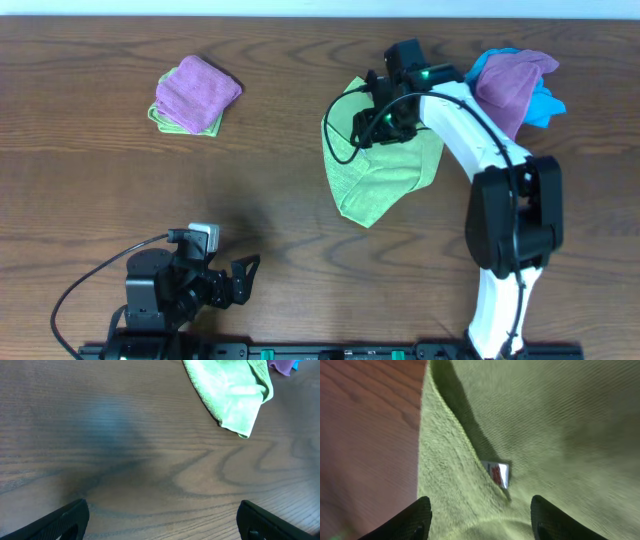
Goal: Fold the cloth
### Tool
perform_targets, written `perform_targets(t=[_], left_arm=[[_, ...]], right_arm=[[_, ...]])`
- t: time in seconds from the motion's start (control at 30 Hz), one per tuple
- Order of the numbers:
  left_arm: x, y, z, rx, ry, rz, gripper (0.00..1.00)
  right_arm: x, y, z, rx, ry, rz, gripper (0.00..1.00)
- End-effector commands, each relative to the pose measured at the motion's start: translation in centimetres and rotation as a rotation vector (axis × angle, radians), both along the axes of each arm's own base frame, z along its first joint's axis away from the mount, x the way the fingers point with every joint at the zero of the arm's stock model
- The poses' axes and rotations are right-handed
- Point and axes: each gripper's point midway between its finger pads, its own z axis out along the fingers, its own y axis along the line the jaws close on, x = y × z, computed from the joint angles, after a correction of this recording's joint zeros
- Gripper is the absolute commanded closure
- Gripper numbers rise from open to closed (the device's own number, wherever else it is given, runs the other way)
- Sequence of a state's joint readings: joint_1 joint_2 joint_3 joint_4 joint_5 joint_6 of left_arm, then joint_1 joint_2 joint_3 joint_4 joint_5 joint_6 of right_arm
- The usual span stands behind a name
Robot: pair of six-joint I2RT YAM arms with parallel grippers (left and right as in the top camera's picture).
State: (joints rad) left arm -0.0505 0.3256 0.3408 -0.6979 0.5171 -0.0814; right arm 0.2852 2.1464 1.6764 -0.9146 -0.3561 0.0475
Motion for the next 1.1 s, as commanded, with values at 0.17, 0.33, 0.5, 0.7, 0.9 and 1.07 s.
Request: perform_targets(t=[0.17, 0.33, 0.5, 0.7, 0.9, 1.07], left_arm=[[0.2, -0.2, 1.2, -0.007, -0.025, -0.009, 0.04], [0.2, -0.2, 1.2, -0.007, -0.025, -0.009, 0.05], [0.2, -0.2, 1.2, -0.007, -0.025, -0.009, 0.05], [0.2, -0.2, 1.2, -0.007, -0.025, -0.009, 0.05], [0.3, -0.1, 1.2, -0.004, -0.026, -0.006, 0.05], [0.3, 0.0, 1.1, 0.000, -0.026, -0.001, 0.05]], right_arm=[[-0.9, 1.6, -2.8, 0.054, 0.078, 0.039, 0.41], [-1.3, 2.2, -3.5, 0.051, 0.094, 0.053, 0.42], [-2.0, 3.1, -4.4, 0.046, 0.116, 0.075, 0.63], [-2.4, 4.3, -3.8, 0.060, 0.105, 0.106, 0.99], [-2.6, 7.7, -0.5, 0.196, 0.044, 0.178, 0.99], [-4.6, 12.0, 1.4, 0.308, 0.033, 0.274, 0.99]])
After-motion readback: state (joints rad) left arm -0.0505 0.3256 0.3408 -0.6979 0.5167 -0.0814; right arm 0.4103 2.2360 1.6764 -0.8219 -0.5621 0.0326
